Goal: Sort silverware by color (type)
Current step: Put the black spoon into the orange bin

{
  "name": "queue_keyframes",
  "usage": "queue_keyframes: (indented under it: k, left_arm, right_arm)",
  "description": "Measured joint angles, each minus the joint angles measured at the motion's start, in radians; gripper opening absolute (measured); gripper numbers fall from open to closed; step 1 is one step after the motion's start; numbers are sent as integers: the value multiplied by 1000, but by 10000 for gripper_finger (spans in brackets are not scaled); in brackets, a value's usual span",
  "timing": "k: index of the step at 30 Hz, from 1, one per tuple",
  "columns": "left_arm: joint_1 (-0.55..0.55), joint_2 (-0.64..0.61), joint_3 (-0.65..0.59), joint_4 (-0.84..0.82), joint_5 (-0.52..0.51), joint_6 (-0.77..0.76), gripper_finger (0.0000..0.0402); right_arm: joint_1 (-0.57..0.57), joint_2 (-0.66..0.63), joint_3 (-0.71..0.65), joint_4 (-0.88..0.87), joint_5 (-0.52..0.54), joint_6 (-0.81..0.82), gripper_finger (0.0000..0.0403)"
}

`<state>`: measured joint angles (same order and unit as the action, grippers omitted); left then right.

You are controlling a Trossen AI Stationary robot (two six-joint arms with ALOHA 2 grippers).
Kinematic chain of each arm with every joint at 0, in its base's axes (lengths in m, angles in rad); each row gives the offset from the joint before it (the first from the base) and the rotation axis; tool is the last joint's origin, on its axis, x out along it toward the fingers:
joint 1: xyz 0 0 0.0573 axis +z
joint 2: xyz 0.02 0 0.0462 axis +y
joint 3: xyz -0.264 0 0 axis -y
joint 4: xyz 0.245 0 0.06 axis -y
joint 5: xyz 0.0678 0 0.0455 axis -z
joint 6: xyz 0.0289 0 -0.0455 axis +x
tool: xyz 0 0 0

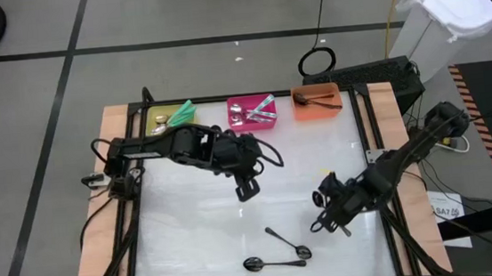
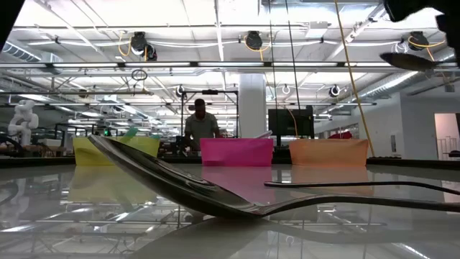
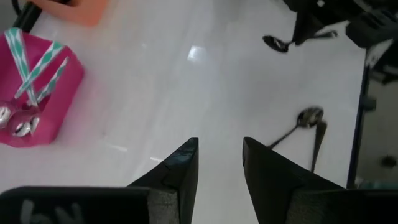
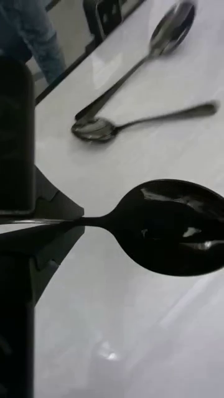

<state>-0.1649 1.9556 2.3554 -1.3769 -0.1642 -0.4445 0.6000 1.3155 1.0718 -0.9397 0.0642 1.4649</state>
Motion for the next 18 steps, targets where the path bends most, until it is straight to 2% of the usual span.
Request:
queue_keyframes:
  k: [4, 13, 18]
  left_arm:
    - [12, 0, 0, 37, -2, -47, 139]
    - [72, 7, 0, 87, -2, -334, 260]
    - [107, 7, 1, 163, -2, -365, 275]
  right_arm:
    - [-33, -60, 0, -27, 45, -77, 5]
    - [-137, -97, 0, -12, 121, -348, 5]
    - [-184, -97, 0, -11, 119, -443, 4]
